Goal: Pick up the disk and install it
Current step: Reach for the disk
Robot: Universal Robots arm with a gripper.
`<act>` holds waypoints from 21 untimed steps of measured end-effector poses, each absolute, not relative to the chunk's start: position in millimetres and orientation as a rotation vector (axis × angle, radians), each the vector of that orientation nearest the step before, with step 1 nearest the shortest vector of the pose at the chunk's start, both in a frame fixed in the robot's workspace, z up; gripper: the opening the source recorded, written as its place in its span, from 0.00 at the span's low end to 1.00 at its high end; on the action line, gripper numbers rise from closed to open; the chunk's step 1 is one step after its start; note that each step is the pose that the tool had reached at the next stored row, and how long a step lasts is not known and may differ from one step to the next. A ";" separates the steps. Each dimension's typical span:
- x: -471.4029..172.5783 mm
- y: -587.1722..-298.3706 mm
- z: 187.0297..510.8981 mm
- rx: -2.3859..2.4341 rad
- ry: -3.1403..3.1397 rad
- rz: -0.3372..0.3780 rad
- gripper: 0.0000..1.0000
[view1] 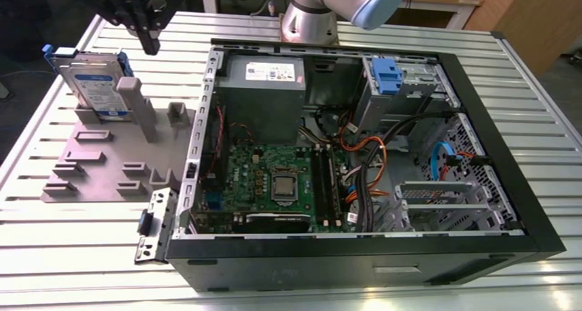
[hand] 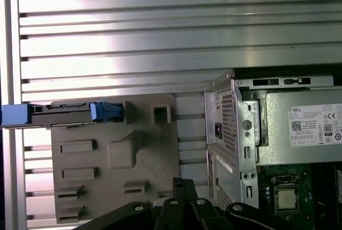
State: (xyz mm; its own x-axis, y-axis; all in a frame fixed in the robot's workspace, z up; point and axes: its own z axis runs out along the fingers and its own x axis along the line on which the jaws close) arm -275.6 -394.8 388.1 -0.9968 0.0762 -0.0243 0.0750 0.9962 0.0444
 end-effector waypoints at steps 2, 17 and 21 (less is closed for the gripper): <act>-277.1 -394.2 387.9 0.118 3.113 0.068 0.11; -284.6 -392.1 387.1 0.118 3.113 0.068 0.11; -286.7 -391.8 386.9 0.118 3.113 0.068 0.11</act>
State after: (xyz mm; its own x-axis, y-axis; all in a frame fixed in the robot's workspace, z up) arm -286.7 -391.8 386.9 -0.9968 0.0763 -0.0242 0.0751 0.9962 0.0443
